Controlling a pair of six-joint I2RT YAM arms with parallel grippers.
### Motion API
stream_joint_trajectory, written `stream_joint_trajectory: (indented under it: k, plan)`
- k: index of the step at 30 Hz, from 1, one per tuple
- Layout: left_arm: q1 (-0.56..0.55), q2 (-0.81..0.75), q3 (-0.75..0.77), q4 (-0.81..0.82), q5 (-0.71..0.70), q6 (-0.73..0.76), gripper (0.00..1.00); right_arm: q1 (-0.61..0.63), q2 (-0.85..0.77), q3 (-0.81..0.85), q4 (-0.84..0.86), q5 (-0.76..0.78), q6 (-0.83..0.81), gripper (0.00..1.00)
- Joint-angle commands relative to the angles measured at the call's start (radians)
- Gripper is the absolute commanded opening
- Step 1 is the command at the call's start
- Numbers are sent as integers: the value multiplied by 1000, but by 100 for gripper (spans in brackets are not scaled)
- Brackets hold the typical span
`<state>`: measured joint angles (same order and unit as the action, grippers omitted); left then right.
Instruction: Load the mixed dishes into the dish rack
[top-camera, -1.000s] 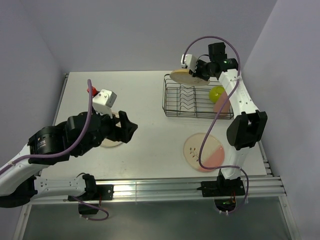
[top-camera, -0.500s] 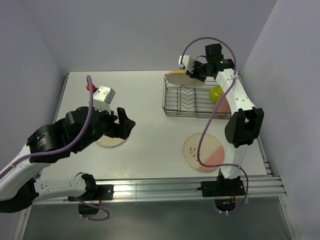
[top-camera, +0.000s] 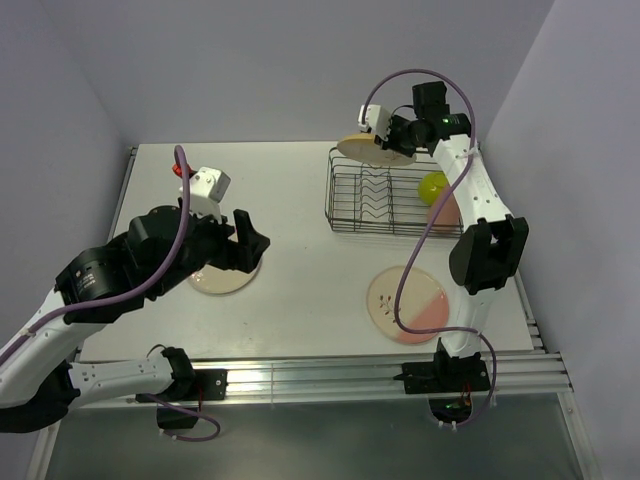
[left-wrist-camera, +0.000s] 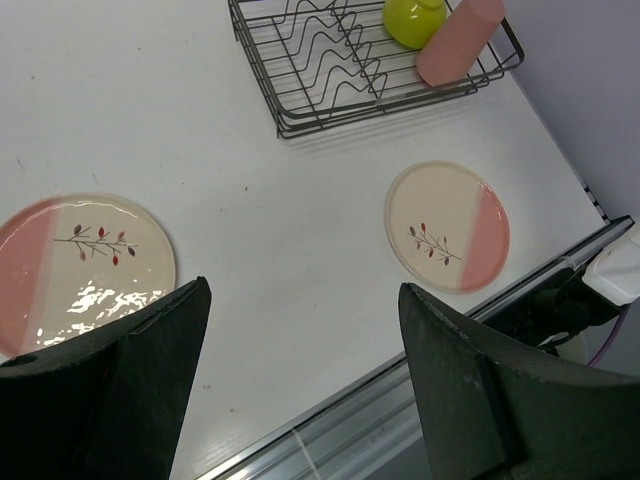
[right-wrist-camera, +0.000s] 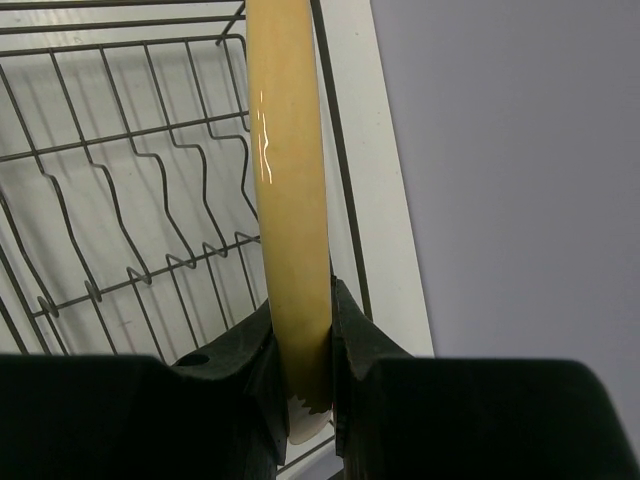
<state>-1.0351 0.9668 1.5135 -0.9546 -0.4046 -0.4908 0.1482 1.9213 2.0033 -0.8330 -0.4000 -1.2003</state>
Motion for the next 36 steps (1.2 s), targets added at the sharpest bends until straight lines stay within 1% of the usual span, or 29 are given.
stream_joint_trajectory:
  k: [1,16,26,36]
  plan:
    - [18,-5,-4,33,35,26,82,4,-16,81,94,-7,-31,0]
    - [60,-5,-10,25,66,31,82,4,4,43,91,-13,-28,0]
    - [81,-4,-10,25,78,31,82,2,2,-14,95,-10,-27,0]
    - [110,7,-1,27,96,47,82,-1,30,-63,130,-2,-4,0]
